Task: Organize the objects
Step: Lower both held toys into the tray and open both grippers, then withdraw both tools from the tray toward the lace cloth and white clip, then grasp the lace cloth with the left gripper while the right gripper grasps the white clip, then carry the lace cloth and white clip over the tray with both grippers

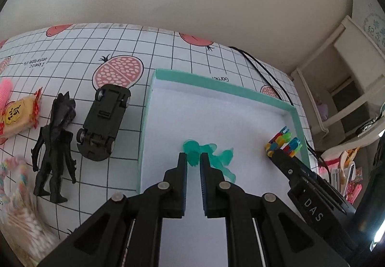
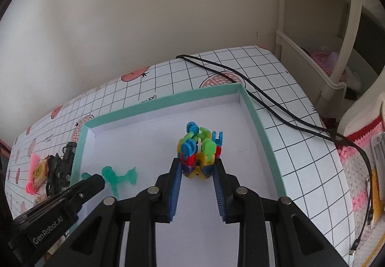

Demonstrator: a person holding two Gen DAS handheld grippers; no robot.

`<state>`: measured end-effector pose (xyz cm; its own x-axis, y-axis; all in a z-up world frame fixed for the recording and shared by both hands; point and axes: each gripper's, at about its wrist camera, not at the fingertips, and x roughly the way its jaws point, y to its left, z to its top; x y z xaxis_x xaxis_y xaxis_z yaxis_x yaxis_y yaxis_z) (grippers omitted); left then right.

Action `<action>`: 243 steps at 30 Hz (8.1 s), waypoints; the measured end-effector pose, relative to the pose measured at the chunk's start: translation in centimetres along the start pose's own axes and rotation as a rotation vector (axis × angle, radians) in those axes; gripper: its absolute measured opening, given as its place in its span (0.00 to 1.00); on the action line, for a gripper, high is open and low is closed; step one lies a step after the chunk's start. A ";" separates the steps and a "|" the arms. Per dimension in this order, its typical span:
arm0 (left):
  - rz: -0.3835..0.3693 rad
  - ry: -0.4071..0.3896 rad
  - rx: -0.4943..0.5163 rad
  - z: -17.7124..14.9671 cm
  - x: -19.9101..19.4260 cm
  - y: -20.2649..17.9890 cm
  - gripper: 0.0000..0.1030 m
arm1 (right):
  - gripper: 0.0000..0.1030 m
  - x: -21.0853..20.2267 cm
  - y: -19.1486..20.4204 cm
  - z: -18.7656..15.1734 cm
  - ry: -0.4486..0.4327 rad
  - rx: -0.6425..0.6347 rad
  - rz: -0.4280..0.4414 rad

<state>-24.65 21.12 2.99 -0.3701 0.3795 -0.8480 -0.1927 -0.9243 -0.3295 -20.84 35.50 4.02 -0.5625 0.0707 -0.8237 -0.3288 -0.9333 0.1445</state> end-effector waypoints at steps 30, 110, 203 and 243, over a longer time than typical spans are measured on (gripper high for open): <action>0.161 -0.090 0.052 -1.4 -5.2 1.1 0.85 | 0.84 -4.4 0.5 -1.8 -0.034 -0.013 0.002; 0.259 0.009 -0.267 -9.5 -18.4 20.4 1.00 | 0.72 -8.8 19.7 -10.7 0.157 -0.380 0.297; 0.232 -0.303 -0.259 -7.4 -22.8 22.5 0.08 | 0.14 -9.4 19.3 -10.2 0.172 -0.336 0.361; -0.056 -0.211 0.034 -5.3 -14.7 2.9 0.08 | 0.14 -9.0 0.7 -2.9 0.020 0.012 0.051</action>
<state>-14.99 12.61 12.33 -0.5395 0.4336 -0.7218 -0.2471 -0.9010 -0.3566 -13.78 33.15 9.98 -0.5634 0.0155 -0.8260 -0.3089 -0.9312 0.1933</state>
